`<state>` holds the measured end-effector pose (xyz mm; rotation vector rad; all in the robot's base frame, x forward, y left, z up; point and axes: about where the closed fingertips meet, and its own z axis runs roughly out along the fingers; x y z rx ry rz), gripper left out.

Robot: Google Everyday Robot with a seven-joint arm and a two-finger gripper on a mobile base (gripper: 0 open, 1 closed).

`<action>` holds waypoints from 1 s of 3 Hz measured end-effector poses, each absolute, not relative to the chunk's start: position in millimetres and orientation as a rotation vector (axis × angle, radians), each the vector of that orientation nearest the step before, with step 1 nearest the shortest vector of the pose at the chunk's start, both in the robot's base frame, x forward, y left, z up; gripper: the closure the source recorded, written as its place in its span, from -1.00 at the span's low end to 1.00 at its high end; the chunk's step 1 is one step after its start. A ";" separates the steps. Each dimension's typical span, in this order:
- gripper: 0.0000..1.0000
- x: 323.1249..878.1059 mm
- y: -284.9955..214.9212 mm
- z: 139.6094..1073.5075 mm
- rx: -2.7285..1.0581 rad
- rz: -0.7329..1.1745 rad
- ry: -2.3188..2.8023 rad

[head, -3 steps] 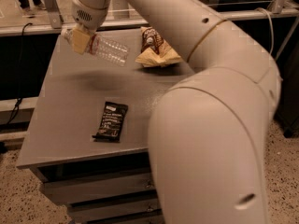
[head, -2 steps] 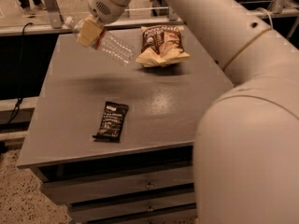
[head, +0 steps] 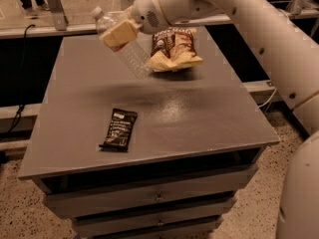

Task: Place water bottle upright

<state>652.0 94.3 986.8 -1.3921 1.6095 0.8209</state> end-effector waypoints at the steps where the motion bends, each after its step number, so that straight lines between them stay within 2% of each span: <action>1: 1.00 644.5 55.0 992.9 -1.313 0.901 1.487; 3: 1.00 625.8 -15.6 989.0 -1.172 0.978 1.329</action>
Offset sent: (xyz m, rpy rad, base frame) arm -0.0335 -0.1377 0.0090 0.3752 -0.1087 -0.0008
